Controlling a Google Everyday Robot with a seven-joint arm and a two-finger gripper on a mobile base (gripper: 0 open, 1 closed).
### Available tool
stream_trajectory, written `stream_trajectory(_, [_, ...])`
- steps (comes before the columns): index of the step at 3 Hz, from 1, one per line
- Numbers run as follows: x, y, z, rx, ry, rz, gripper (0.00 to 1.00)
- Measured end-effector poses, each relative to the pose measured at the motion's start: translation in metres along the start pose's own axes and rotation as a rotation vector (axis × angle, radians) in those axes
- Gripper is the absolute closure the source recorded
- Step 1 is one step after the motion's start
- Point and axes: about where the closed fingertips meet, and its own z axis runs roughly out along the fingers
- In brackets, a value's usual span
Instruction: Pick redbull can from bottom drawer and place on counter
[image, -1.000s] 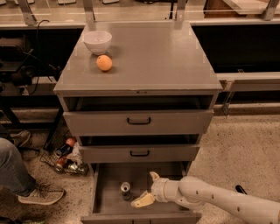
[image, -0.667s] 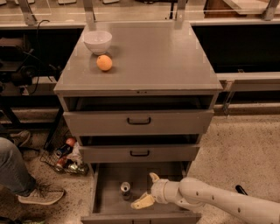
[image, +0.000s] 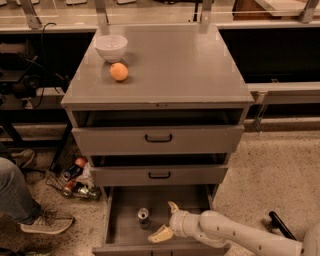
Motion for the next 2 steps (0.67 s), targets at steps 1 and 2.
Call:
stream_trajectory(1, [0.018,-0.01,0.027,0.009,-0.017,-0.013,0.0])
stream_trajectory(2, [0.026,-0.019,0.044,0.022,-0.027,-0.016,0.0])
